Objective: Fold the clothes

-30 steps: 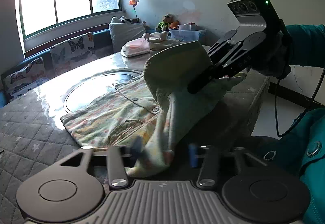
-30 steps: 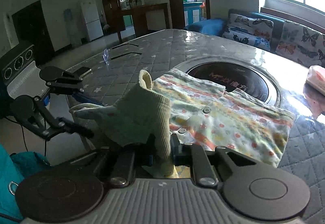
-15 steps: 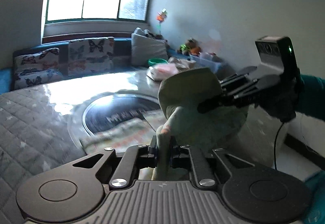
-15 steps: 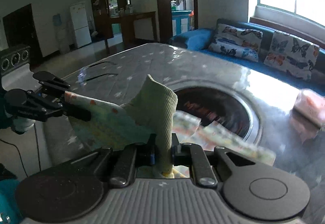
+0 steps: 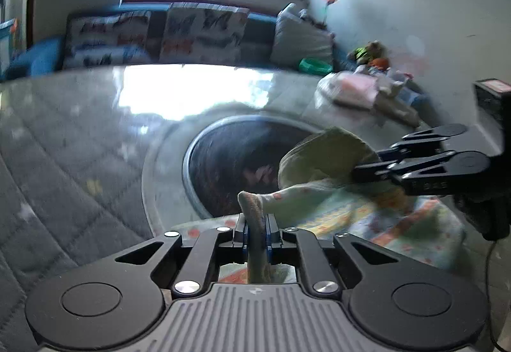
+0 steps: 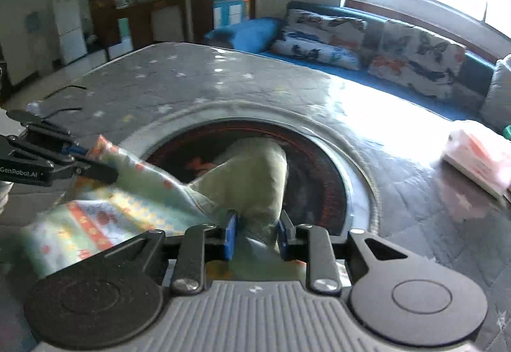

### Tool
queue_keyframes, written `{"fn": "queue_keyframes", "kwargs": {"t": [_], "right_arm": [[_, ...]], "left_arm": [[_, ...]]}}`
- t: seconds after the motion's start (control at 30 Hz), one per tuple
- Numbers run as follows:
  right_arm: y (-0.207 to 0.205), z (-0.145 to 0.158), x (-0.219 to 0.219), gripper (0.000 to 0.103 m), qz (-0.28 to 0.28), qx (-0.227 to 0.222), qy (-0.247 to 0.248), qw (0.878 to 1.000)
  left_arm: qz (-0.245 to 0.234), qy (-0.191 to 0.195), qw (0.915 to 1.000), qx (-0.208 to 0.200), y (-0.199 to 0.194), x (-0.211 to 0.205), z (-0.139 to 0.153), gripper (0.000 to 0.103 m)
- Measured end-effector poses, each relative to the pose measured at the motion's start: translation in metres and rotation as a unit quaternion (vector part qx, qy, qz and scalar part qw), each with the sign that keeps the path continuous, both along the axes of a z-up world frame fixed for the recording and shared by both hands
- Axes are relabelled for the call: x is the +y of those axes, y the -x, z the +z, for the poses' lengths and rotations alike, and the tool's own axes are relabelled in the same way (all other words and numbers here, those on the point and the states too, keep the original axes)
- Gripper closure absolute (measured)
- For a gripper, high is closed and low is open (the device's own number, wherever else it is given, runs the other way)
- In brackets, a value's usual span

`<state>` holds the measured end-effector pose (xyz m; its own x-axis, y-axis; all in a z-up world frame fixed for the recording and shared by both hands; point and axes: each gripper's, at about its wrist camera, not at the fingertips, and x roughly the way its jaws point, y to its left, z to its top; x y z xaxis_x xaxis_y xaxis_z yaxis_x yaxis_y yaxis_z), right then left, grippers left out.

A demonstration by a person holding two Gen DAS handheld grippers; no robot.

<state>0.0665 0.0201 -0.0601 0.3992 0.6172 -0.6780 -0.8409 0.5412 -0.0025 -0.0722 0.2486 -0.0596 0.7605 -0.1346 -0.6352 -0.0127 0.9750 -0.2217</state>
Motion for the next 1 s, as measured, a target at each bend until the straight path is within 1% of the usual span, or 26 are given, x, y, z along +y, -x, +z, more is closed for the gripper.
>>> {"fn": "queue_keyframes", "kwargs": {"t": [0.03,0.07,0.1,0.13,0.2,0.3,0.37,0.43,0.63,0.67,0.7,0.73,0.8,0.87,0.97,1.0], "right_arm": [[0.0,-0.003,-0.001,0.076,-0.008,-0.005,0.0,1.0],[0.0,-0.005,-0.002,0.071,-0.016,-0.01,-0.001,1.0],[0.003,-0.004,-0.007,0.067,-0.02,-0.015,-0.006,1.0],[0.006,-0.002,-0.014,0.066,-0.023,-0.019,-0.012,0.999],[0.013,0.004,-0.029,0.058,-0.032,-0.019,-0.026,0.999],[0.017,0.003,-0.041,0.058,-0.042,-0.012,-0.034,0.998],[0.017,0.0,-0.046,0.061,-0.047,-0.005,-0.035,0.998],[0.018,-0.003,-0.052,0.06,-0.053,0.001,-0.036,0.998],[0.02,-0.013,-0.068,0.062,-0.07,0.02,-0.039,0.997],[0.014,-0.018,-0.068,0.062,-0.079,0.019,-0.035,0.996],[0.009,-0.021,-0.069,0.065,-0.091,0.018,-0.033,0.995],[0.005,-0.022,-0.07,0.068,-0.101,0.018,-0.036,0.994],[-0.001,-0.022,-0.072,0.069,-0.122,0.017,-0.042,0.991],[0.0,-0.017,-0.069,0.068,-0.141,-0.006,-0.033,0.989],[0.006,-0.01,-0.064,0.068,-0.133,-0.019,-0.048,0.99],[0.004,-0.013,-0.059,0.068,-0.13,-0.017,-0.045,0.99]], "left_arm": [[0.004,0.001,1.0,0.004,0.0,0.0,-0.003,0.092],[0.006,0.001,1.0,0.005,0.002,0.001,-0.004,0.092],[0.009,-0.001,1.0,0.004,0.004,0.0,-0.005,0.092],[0.011,-0.004,0.9999,0.003,0.006,0.0,-0.005,0.092],[0.015,-0.01,0.9998,-0.001,0.007,-0.001,-0.004,0.092],[0.023,-0.021,0.9995,-0.008,0.008,-0.004,-0.005,0.092],[0.03,-0.025,0.9992,-0.007,0.006,-0.005,-0.005,0.092],[0.036,-0.028,0.9989,-0.006,0.004,-0.006,-0.005,0.092],[0.053,-0.02,0.9984,0.0,0.003,-0.003,-0.008,0.092],[0.055,-0.02,0.9983,0.002,0.003,-0.003,-0.009,0.092],[0.057,-0.02,0.9982,0.002,0.003,-0.003,-0.009,0.092],[0.058,-0.019,0.9981,0.003,0.003,-0.003,-0.01,0.092],[0.061,-0.018,0.9979,0.005,0.003,-0.002,-0.009,0.09],[0.066,-0.017,0.9977,0.005,0.003,-0.001,-0.009,0.089],[0.073,-0.015,0.9972,0.005,0.003,0.001,-0.009,0.088],[0.075,-0.016,0.997,0.005,0.004,0.001,-0.009,0.088]]}}
